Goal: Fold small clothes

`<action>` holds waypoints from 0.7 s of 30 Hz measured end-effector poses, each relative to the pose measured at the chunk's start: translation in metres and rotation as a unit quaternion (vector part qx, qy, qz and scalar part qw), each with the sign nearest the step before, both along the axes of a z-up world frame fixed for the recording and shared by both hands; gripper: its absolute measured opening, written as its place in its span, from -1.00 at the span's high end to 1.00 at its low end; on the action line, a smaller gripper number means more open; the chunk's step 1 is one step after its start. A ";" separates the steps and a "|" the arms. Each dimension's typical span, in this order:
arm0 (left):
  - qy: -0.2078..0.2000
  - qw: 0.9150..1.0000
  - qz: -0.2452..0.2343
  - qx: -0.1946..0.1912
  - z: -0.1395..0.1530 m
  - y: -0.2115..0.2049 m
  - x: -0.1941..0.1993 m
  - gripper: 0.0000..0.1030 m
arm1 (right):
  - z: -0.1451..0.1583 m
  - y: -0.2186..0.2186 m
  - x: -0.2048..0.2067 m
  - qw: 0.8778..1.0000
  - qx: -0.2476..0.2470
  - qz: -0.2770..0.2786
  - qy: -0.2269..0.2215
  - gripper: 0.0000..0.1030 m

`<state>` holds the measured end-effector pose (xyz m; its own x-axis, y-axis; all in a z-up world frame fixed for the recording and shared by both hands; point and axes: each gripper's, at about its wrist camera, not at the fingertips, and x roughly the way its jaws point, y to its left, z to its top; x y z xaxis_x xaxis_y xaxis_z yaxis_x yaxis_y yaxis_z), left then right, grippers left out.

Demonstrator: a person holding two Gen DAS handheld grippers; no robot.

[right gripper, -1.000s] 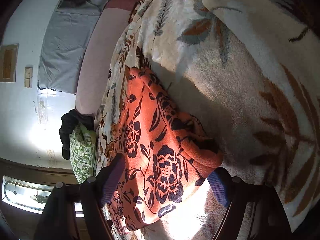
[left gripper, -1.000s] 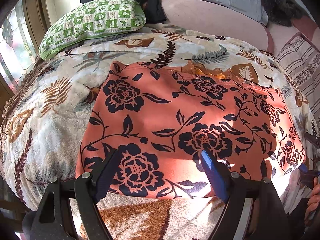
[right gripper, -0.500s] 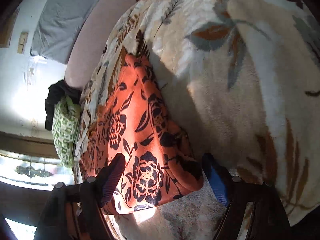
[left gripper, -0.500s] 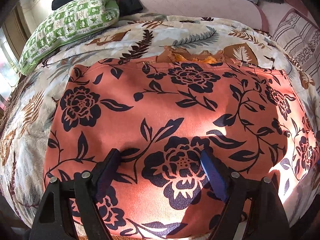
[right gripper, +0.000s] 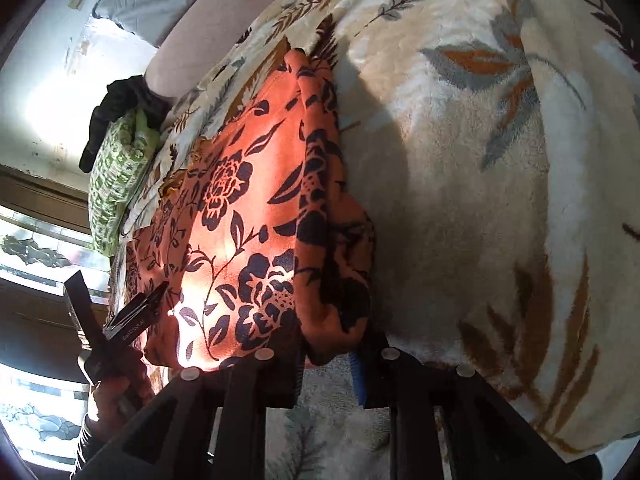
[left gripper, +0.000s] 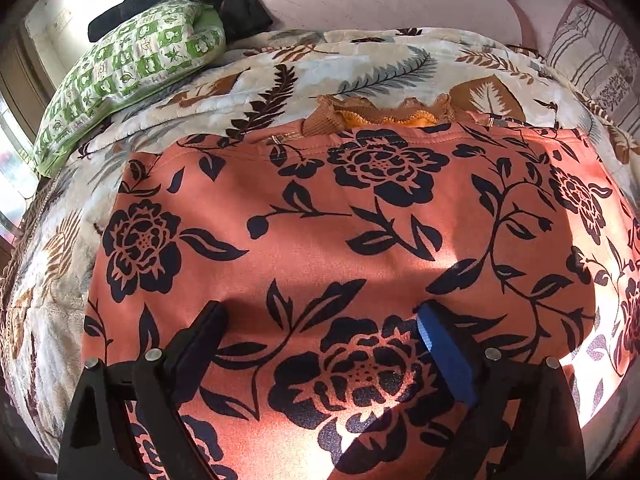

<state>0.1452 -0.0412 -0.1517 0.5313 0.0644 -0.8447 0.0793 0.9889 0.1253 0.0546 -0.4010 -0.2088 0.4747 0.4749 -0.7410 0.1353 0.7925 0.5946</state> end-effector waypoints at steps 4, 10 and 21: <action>-0.007 1.000 0.001 0.003 0.000 -0.001 -0.002 -0.89 | 0.041 -0.019 0.031 0.998 0.006 -0.016 -0.064 -0.63; -0.006 1.000 0.004 -0.001 -0.004 -0.001 -0.002 -0.95 | 0.028 -0.018 0.163 0.999 0.027 0.001 -0.023 -0.55; -0.014 0.999 0.007 -0.049 0.015 0.022 -0.007 -0.98 | 0.024 0.000 0.175 0.997 -0.080 -0.020 -0.005 0.40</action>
<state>0.1381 -0.0196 -0.1362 0.5538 -0.0102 -0.8326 0.0637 0.9975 0.0301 0.2294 -0.4006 -0.1849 0.4985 0.3319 -0.8008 0.1628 0.8715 0.4626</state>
